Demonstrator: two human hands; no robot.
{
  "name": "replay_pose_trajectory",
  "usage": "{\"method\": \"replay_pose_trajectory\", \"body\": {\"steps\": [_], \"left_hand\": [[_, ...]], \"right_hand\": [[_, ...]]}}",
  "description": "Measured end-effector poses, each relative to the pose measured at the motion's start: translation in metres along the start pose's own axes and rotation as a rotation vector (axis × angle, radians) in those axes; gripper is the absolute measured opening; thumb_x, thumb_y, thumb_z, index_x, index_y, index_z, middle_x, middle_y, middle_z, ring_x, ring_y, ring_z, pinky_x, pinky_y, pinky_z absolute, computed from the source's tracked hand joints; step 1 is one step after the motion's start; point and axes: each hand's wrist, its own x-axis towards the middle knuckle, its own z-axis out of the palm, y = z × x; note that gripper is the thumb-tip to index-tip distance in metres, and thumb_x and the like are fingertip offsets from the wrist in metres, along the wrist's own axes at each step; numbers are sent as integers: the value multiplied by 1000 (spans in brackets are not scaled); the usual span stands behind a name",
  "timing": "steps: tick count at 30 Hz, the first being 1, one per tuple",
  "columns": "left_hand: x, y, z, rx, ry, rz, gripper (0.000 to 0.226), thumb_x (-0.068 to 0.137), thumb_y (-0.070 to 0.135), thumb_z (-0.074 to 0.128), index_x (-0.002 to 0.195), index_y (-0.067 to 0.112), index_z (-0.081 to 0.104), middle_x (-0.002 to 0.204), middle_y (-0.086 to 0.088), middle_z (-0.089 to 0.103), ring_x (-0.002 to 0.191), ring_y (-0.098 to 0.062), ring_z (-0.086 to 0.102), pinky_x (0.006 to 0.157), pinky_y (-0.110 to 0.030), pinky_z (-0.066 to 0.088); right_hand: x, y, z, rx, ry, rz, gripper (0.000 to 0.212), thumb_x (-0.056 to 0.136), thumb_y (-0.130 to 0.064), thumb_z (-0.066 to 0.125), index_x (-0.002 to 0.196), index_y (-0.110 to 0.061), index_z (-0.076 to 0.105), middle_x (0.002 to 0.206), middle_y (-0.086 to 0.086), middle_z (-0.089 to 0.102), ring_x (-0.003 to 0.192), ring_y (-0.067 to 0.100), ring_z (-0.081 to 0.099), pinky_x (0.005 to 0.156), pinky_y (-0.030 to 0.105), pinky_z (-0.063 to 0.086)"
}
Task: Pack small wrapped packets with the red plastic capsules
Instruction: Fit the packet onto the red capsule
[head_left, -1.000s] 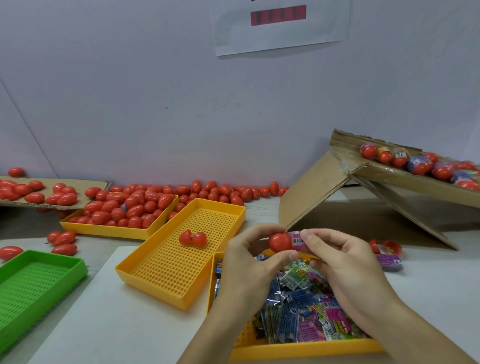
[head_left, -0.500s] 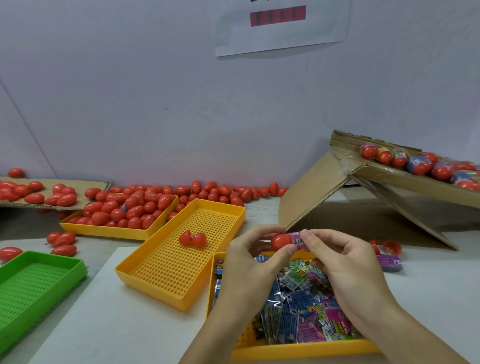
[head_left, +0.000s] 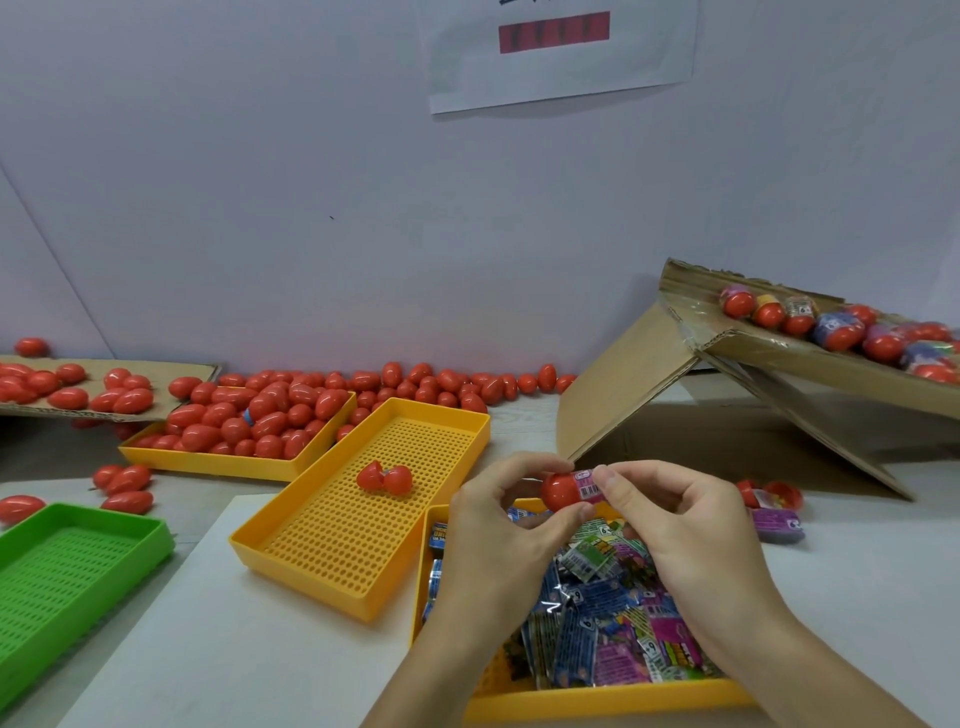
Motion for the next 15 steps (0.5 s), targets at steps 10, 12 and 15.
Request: {"method": "replay_pose_trajectory", "body": {"steps": [10, 12, 15], "left_hand": [[0, -1, 1, 12, -8, 38, 21, 84, 14, 78, 103, 22, 74, 94, 5, 71, 95, -16, 67, 78, -31, 60], [1, -1, 0, -53, 2, 16, 20, 84, 16, 78, 103, 20, 73, 95, 3, 73, 94, -16, 69, 79, -32, 60], [2, -1, -3, -196, -5, -44, 21, 84, 16, 79, 104, 19, 74, 98, -2, 75, 95, -18, 72, 77, -29, 60]], "right_hand": [[-1, -1, 0, -127, -8, -156, 18, 75, -39, 69, 87, -29, 77, 81, -13, 76, 83, 3, 70, 70, 15, 54], [0, -2, 0, -135, 4, -190, 21, 75, -38, 70, 93, -29, 75, 86, -15, 75, 86, 3, 70, 71, 13, 54], [1, -4, -2, -157, -15, -214, 35, 72, -39, 71, 105, -30, 70, 94, -18, 73, 93, 0, 68, 73, 13, 54]]}}
